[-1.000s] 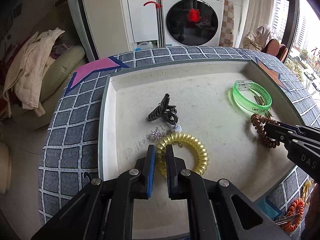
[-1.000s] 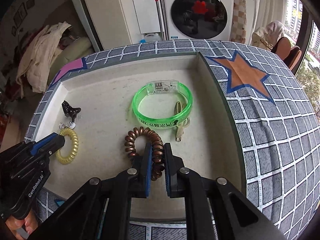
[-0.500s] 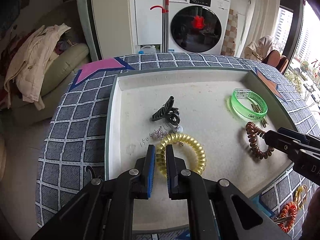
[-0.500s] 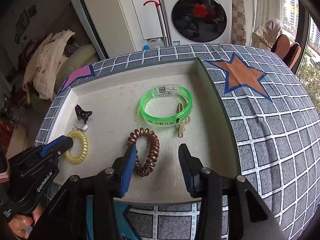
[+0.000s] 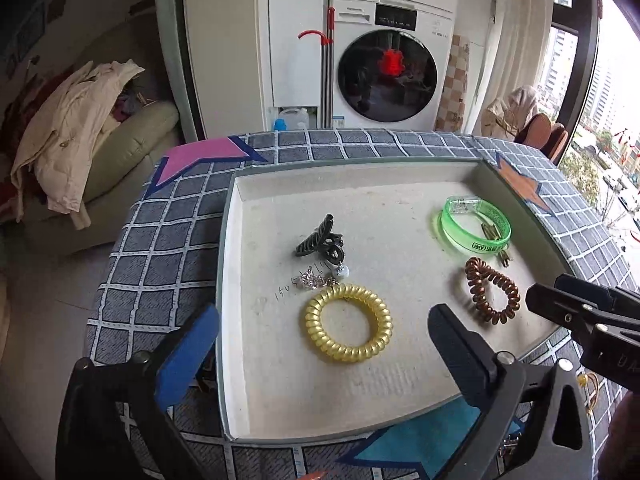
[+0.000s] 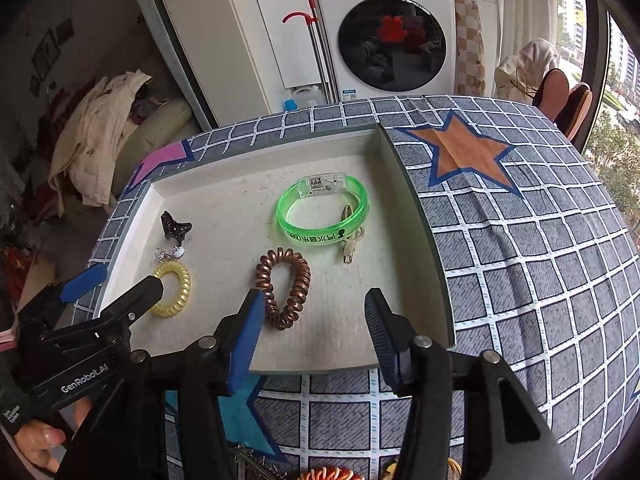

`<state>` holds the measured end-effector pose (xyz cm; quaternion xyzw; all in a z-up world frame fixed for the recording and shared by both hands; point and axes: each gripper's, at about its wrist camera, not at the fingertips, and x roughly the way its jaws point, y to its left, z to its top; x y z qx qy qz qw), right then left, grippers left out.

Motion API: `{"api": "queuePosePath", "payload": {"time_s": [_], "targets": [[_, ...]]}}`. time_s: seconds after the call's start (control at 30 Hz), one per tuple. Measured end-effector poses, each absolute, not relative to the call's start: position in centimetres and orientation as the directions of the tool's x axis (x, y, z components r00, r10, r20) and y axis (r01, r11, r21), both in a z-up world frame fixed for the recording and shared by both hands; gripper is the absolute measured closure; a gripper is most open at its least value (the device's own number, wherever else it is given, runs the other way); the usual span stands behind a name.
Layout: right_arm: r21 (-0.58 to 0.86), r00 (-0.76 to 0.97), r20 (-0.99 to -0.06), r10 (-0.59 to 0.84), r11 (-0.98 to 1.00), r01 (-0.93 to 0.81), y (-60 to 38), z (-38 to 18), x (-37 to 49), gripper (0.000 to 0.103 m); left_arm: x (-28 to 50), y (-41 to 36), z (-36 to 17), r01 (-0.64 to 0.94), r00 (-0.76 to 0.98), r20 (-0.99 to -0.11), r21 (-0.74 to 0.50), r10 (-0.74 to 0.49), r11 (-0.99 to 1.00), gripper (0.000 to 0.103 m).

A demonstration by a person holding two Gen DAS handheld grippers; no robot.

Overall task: Organize jewelry
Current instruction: 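Withdraw both tools from the tray back over the remaining jewelry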

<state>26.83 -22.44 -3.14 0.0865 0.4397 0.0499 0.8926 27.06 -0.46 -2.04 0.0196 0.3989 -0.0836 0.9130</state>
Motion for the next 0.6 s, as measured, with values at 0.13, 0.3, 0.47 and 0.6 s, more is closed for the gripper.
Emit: {"api": "queuePosePath", "payload": {"time_s": [0.13, 0.3, 0.47, 0.6], "targets": [[0.178, 0.617, -0.769, 0.165, 0.983, -0.04, -21.9, -2.8, 25.6, 0.03, 25.7, 0.4, -1.2, 0.156, 0.668, -0.73, -0.05, -0.143, 0.986, 0.0], [0.146, 0.635, -0.756, 0.161, 0.986, -0.076, -21.0, -2.4, 23.4, 0.019, 23.5, 1.0, -0.9, 0.137, 0.672, -0.732, -0.02, -0.108, 0.99, 0.0], [0.144, 0.646, -0.744, 0.17, 0.985, -0.093, -20.8, -2.4, 20.8, 0.009, 20.8, 1.5, -1.3, 0.14, 0.67, -0.737, 0.004, -0.092, 0.99, 0.0], [0.158, 0.659, -0.729, 0.184, 0.982, -0.099, -20.9, -2.4, 18.8, 0.0, 18.9, 2.5, -2.0, 0.111, 0.658, -0.749, -0.01, -0.082, 0.994, 0.0]]}}
